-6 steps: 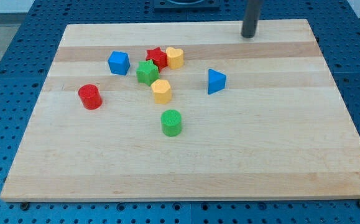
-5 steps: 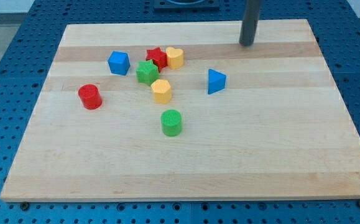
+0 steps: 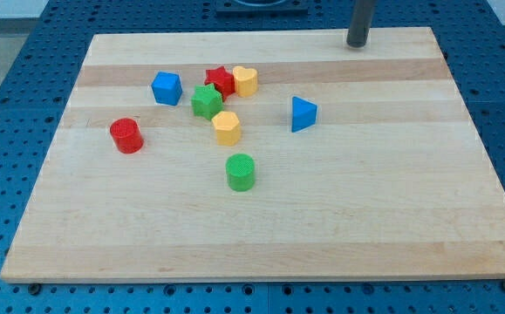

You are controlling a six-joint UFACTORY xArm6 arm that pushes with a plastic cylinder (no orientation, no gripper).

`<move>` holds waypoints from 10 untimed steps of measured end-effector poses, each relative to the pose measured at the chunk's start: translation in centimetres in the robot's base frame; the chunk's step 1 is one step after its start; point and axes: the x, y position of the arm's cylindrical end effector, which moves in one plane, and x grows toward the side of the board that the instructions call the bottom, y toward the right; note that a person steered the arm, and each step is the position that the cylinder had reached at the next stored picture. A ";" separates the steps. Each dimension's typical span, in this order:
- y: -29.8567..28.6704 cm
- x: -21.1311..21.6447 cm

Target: Place your arm diagonally to blue triangle

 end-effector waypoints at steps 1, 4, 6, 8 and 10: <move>-0.2 -0.1; 0.1 0.7; 0.3 4.1; 0.9 8.2; 9.9 9.2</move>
